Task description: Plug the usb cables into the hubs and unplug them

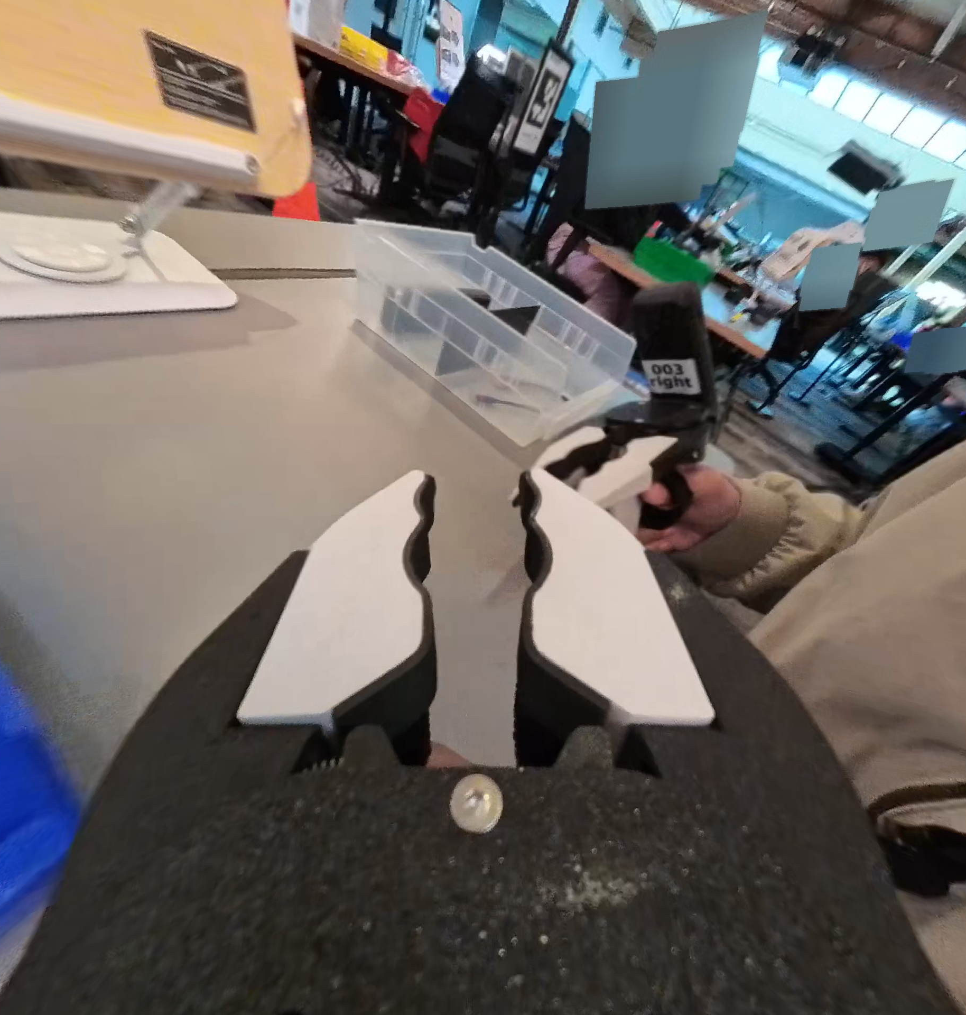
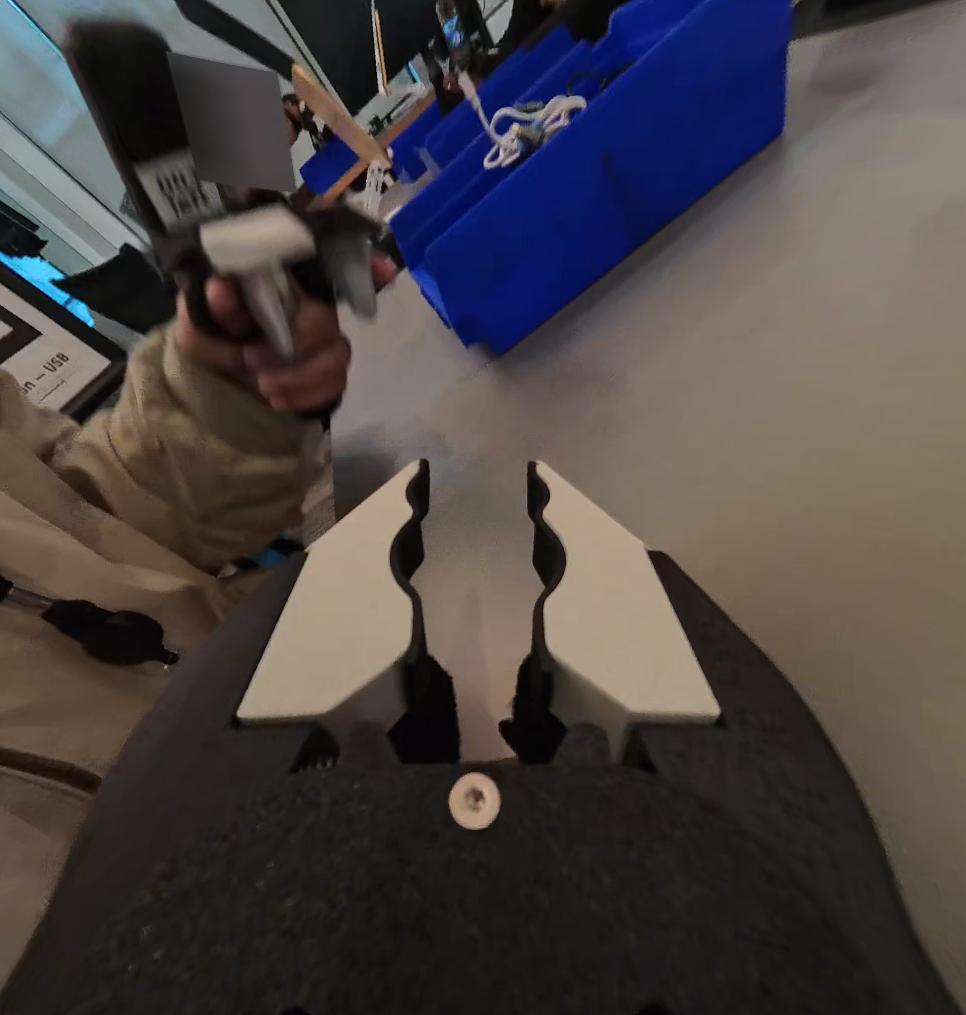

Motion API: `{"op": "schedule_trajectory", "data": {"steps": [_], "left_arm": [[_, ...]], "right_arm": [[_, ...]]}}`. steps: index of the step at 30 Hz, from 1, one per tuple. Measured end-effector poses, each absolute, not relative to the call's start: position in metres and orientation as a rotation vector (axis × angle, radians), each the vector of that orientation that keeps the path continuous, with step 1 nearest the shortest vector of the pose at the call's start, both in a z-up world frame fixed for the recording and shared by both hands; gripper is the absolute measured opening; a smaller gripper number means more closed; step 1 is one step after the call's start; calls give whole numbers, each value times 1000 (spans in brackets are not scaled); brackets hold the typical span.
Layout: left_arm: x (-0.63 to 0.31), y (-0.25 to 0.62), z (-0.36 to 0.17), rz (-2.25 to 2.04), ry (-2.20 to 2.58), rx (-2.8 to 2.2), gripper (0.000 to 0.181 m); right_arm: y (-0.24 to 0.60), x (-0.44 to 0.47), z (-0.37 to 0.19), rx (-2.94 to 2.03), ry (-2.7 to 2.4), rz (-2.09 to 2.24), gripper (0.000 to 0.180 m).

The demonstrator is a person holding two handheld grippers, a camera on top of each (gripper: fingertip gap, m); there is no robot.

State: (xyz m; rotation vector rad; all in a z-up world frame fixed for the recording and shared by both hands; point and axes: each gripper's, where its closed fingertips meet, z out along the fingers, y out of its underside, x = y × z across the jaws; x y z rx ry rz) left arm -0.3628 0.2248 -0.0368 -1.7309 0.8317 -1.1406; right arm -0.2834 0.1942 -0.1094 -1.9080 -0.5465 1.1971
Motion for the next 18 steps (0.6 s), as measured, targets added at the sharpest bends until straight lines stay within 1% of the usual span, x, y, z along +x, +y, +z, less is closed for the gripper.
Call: {"op": "schedule_trajectory", "data": {"steps": [3, 6, 10, 12, 15, 18], "left_arm": [[-407, 267, -12, -914, 1051, -1787, 34], [-445, 325, -7, -586, 1331, -1805, 34], [-477, 404, -44, -59, 1820, -1720, 31], [-484, 416, -73, 35, 2124, -1665, 25], [-482, 432, -104, 108, 2445, -1513, 24], [-479, 452, -119, 180, 2606, -1534, 32]], "right_arm": [[193, -291, -110, -1885, -587, 1245, 35], [191, -293, -119, -1908, -640, 1266, 35], [185, -298, -122, -1917, -658, 1322, 36], [182, -299, -123, -1921, -668, 1337, 36], [179, -298, -126, -1934, -686, 1343, 36], [177, -295, -124, -1926, -678, 1377, 36]]}}
